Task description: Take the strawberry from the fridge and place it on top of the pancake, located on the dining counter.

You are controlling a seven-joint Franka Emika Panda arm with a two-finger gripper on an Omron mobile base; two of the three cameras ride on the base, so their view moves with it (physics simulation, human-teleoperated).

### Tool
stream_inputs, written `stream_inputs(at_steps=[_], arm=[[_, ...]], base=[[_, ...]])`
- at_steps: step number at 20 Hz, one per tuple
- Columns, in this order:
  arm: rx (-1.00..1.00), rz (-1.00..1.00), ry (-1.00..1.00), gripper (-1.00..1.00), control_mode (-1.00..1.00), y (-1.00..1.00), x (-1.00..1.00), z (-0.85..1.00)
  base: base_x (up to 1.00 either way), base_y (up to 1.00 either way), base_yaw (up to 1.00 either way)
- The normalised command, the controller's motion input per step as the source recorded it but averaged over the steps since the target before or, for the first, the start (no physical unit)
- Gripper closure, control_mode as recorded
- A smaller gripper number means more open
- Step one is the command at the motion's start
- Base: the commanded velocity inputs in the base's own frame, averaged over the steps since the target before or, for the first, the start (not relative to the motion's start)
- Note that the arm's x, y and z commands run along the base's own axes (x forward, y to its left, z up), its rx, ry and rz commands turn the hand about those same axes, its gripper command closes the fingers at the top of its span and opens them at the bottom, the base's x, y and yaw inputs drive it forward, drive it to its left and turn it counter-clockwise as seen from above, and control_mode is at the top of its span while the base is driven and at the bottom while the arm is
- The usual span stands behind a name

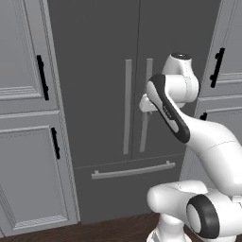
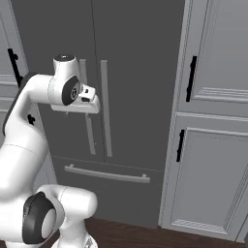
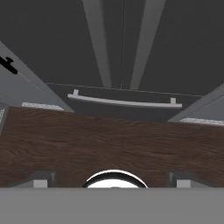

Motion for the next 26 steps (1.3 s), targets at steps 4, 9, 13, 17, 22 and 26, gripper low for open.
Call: stream_inputs(at_steps=[4,9,13,17,22,26], arm=[[0.00,0.00,0.00,-1.00,1.00,0.00,0.00,0.00],[0.00,0.00,-0.06,-1.00,-1.00,0.00,0.24,-0.05],[0.00,0.00,-0.18,-1.00,-1.00,-0.07,0.64,-0.13],[0.00,0.00,-0.30,-1.00,-1.00,-0.21,0.40,0.01],[-0.02,-0.03,-0.33,-1.00,-1.00,-0.10,0.37,0.00],[0.00,-0.11,-0.13,-1.00,-1.00,-0.25,0.69,0.00]], base=[[-0.26,0.00,0.00],[0.00,0.00,0.00],[0.00,0.00,0.00],[0.00,0.00,0.00],[0.00,0.00,0.00],[0.00,0.00,0.00]])
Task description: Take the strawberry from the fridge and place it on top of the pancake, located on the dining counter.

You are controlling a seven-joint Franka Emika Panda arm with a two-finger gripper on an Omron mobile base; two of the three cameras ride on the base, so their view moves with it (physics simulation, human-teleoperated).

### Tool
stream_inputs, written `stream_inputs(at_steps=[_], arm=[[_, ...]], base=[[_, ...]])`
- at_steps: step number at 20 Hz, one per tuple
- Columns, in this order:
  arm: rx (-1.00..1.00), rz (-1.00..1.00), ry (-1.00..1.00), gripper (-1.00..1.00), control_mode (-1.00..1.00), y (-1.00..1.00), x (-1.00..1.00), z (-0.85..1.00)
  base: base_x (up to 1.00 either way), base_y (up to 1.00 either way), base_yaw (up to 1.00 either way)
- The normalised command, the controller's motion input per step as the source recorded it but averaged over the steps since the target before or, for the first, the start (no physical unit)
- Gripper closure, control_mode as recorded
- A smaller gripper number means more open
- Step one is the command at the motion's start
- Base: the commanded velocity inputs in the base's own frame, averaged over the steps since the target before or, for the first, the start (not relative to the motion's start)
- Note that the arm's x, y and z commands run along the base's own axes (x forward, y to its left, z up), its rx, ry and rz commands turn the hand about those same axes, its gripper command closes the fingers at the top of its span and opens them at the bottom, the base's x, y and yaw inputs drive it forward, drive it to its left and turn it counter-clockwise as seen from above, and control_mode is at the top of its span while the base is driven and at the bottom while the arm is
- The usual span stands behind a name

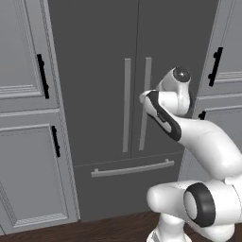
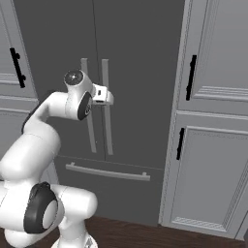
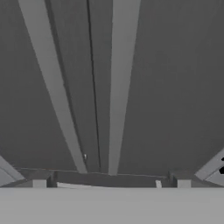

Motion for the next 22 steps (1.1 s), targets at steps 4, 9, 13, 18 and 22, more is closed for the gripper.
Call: stream_inputs(at_steps=[4,9,13,18,22], arm=[[0.00,-0.10,-0.01,-1.00,-1.00,-0.04,0.56,0.00],[0.00,-0.05,0.00,-1.00,-1.00,0.00,0.56,0.00],[0.00,-0.01,0.00,-1.00,-1.00,0.00,0.57,0.00],[0.00,0.00,-0.07,-1.00,-1.00,-0.10,0.47,-0.06],[0.00,0.00,-0.13,-1.00,-1.00,-0.06,0.34,-0.14]], base=[[0.00,0.00,0.00],[0.00,0.00,0.00],[0.00,0.00,0.00],[0.00,0.00,0.00],[0.00,0.00,0.00]])
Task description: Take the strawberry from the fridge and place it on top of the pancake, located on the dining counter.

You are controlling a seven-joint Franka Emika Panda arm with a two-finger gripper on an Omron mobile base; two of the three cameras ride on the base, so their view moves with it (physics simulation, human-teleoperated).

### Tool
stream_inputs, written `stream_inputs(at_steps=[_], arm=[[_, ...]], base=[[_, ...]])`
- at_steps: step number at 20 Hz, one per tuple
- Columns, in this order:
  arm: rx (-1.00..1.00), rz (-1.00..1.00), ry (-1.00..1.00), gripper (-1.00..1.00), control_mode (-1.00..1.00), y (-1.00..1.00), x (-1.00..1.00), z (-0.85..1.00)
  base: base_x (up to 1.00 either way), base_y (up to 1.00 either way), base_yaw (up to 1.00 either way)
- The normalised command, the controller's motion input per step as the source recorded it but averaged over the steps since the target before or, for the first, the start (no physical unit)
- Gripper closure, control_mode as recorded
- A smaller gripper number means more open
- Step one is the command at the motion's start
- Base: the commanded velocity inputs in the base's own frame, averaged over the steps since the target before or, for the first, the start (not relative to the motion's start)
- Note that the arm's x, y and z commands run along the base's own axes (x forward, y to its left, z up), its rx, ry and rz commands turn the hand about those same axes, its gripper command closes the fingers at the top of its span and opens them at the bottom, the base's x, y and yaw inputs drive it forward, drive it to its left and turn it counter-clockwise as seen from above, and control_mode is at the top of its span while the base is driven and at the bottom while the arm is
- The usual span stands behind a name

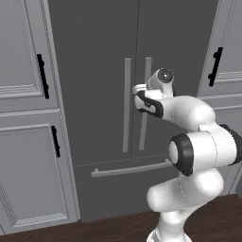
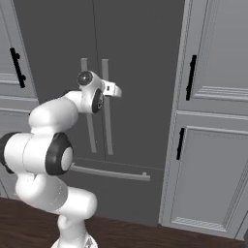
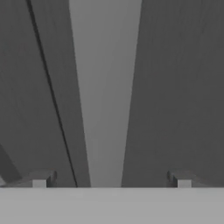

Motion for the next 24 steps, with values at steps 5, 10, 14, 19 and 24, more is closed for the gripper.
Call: stream_inputs(at_steps=[5,10,14,19,24], arm=[[0.00,0.00,-0.02,-1.00,-1.00,-0.01,0.57,-0.02],[0.00,0.00,-0.02,1.00,-1.00,0.00,0.31,0.00],[0.00,0.00,-0.04,1.00,-1.00,0.00,0.15,0.00],[0.02,-0.03,0.02,1.00,-1.00,-0.38,-0.57,0.00],[0.07,-0.04,0.03,1.00,-1.00,-0.90,-1.00,0.04]], base=[[0.00,0.00,0.00],[0.00,0.00,0.00],[0.00,0.00,0.00],[0.00,0.00,0.00],[0.00,0.00,0.00]])
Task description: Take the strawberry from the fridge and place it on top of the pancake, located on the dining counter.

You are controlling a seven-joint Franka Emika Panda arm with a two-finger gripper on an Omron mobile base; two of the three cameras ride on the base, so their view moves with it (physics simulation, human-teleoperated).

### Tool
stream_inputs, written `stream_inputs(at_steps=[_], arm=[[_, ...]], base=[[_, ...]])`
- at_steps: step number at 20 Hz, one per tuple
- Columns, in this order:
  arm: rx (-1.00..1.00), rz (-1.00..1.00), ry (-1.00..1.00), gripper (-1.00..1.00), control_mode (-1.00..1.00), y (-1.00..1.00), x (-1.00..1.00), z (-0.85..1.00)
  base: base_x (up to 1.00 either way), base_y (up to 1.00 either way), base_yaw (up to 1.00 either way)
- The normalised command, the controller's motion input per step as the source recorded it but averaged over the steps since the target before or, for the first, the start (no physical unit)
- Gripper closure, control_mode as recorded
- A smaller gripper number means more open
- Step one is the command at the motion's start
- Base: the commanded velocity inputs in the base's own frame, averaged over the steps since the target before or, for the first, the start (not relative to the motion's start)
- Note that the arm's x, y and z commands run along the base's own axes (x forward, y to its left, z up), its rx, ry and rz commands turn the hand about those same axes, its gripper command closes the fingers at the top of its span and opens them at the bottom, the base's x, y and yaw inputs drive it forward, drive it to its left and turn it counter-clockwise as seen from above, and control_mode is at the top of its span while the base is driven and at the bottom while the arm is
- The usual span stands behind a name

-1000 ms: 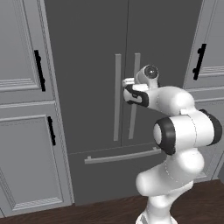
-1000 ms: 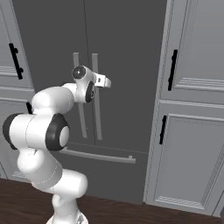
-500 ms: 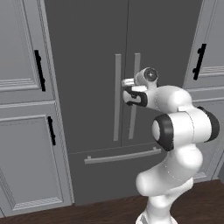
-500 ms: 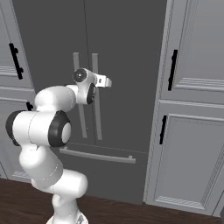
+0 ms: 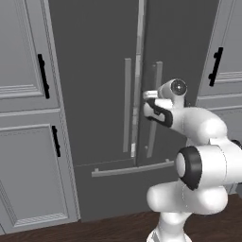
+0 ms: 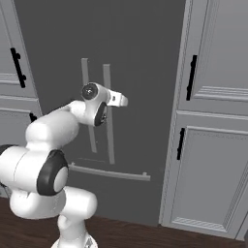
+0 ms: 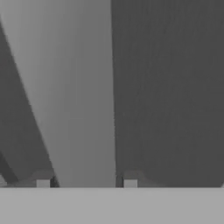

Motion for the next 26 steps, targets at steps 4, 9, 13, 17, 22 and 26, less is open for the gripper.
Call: stream_inputs(at_steps=[4,9,13,17,22,26], arm=[[0.08,-0.05,0.01,1.00,-1.00,-1.00,-1.00,0.04],[0.10,-0.06,0.04,1.00,-1.00,-1.00,-1.00,0.01],[0.13,-0.04,0.11,1.00,-1.00,-1.00,-0.83,0.02],[0.09,-0.07,0.05,1.00,-1.00,-0.97,-0.95,0.00],[0.02,-0.10,0.02,-1.00,-1.00,-0.62,-0.95,0.10],[-0.09,-0.16,0.00,-1.00,-1.00,-0.01,-0.98,0.44]], base=[[0.00,0.00,0.00],[0.00,0.00,0.00],[0.00,0.00,0.00],[0.00,0.00,0.00],[0.00,0.00,0.00],[0.00,0.00,0.00]])
